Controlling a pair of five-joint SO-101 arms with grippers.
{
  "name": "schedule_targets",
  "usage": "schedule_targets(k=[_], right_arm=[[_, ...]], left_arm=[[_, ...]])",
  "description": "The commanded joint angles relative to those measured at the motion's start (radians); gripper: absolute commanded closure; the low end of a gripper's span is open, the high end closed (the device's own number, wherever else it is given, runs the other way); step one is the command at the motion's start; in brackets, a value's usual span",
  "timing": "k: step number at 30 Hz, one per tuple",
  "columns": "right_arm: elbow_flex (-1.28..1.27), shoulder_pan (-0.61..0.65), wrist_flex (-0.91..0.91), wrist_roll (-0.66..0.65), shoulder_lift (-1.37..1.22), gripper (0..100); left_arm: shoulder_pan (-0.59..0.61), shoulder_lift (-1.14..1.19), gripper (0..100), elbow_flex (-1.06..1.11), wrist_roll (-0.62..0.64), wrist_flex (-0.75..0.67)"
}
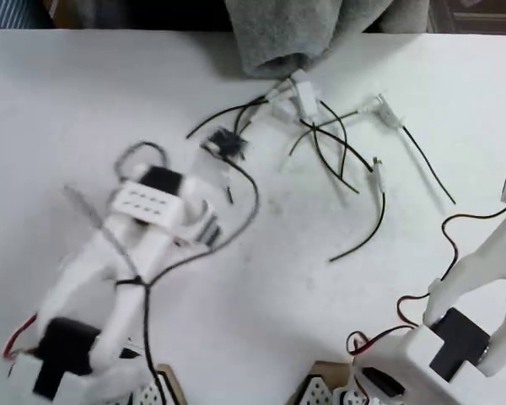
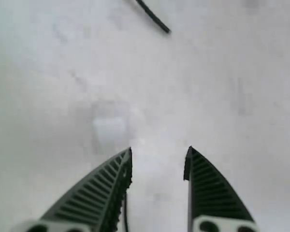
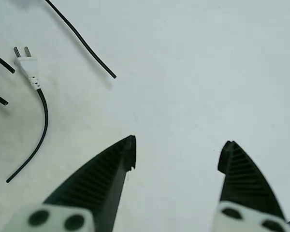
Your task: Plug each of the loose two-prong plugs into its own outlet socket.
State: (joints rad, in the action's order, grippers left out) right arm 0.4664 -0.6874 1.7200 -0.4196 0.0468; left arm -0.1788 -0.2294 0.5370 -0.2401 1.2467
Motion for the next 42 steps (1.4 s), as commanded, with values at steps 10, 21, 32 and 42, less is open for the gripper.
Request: schedule_targets(k=[10,21,32,42], right_arm=[[0.035,0.016,-0.001,-0.008,0.081,72.7],[0.035,-0.027,-0.001,-0.127,0.199,72.7],[0.034,-0.024,-0.001,-0.126,0.156,72.7],[-0.132,0.102,-0.001,-0.014,0.163,72.9]], left_arm=[[0.128,-0.061,76,0.117,-0.17,-0.127],[0.125,-0.067,75,0.292,-0.138,-0.361],[-0.139,-0.07,76,0.158,-0.003,-0.178],[0.113,-0.101,76,-0.12,-0.011,0.081]])
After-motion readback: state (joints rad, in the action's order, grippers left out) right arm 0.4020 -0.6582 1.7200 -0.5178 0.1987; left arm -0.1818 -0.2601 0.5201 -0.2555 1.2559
